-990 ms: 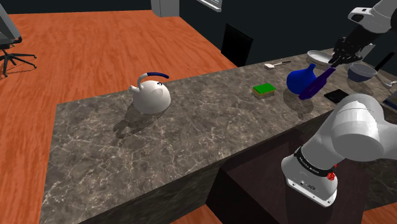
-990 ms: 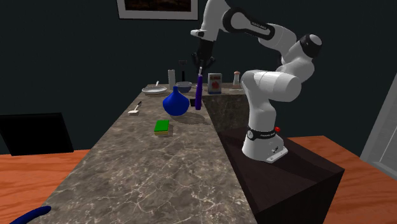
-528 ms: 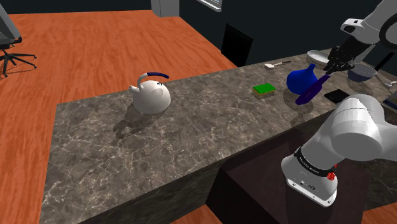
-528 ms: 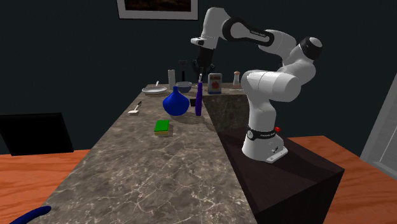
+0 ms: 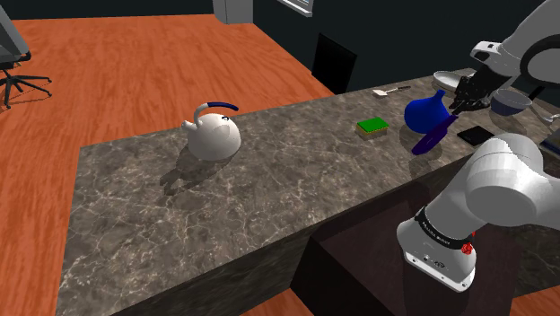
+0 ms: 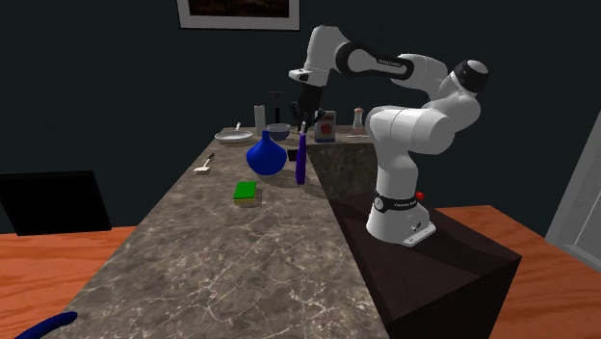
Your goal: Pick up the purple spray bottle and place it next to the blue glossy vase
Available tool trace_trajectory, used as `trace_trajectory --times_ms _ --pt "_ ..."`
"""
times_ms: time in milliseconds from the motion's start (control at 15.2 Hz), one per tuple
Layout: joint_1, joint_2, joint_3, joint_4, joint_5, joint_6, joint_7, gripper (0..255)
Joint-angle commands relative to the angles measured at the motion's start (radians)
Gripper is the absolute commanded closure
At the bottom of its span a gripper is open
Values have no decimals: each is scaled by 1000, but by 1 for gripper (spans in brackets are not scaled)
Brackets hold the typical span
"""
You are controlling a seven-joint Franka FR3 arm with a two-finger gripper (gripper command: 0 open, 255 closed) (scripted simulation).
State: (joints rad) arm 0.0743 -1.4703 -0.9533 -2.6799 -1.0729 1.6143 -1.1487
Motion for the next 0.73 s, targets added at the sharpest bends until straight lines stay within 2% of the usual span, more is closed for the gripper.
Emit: trace_trajectory --times_ms 0,396,462,660 --pt "-3 -2 -3 -5 -3 2 0 255" --pt "-3 -2 -3 -5 -3 2 0 255" --pt "-3 -2 -3 -5 -3 2 0 0" --pt "-3 -2 -3 -5 -3 2 0 0"
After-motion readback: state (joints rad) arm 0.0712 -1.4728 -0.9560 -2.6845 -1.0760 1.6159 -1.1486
